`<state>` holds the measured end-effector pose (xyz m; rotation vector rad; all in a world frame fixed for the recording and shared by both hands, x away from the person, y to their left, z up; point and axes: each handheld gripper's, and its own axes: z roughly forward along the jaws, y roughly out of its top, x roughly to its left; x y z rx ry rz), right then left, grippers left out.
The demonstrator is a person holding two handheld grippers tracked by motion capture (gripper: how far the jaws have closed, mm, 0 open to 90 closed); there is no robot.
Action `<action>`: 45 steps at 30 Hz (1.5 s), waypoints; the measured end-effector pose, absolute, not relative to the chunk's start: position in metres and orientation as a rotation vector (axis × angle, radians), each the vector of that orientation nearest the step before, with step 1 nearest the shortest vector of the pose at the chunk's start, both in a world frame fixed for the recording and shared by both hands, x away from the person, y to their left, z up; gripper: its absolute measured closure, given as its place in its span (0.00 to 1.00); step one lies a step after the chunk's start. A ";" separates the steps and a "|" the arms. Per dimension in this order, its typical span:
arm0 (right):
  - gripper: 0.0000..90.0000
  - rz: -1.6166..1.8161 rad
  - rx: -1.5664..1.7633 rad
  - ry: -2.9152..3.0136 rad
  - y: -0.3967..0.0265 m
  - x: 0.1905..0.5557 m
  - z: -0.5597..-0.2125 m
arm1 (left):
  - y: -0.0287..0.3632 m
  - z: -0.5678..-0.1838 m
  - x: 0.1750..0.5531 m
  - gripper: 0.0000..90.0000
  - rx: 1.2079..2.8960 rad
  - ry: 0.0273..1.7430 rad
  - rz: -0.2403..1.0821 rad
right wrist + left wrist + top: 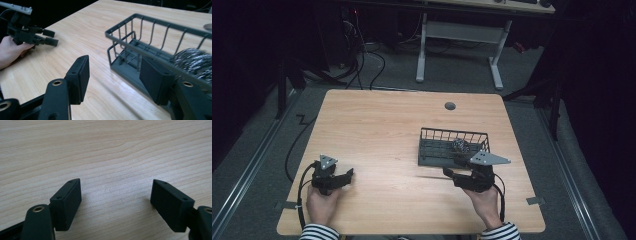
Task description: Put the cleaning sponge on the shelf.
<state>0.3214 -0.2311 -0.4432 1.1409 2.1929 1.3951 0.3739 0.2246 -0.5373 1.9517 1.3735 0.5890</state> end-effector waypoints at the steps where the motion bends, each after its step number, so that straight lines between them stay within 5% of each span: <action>1: 0.46 1.393 1.137 2.193 -0.230 0.320 -0.446 | 0.225 -0.537 0.374 0.28 1.952 1.374 0.589; 22: 0.46 1.322 1.163 2.284 -0.207 0.311 -0.505 | 0.225 -0.537 0.374 0.28 1.952 1.373 0.590; 45: 0.45 1.008 1.079 2.370 -0.176 0.323 -0.532 | 0.224 -0.537 0.374 0.28 1.953 1.372 0.590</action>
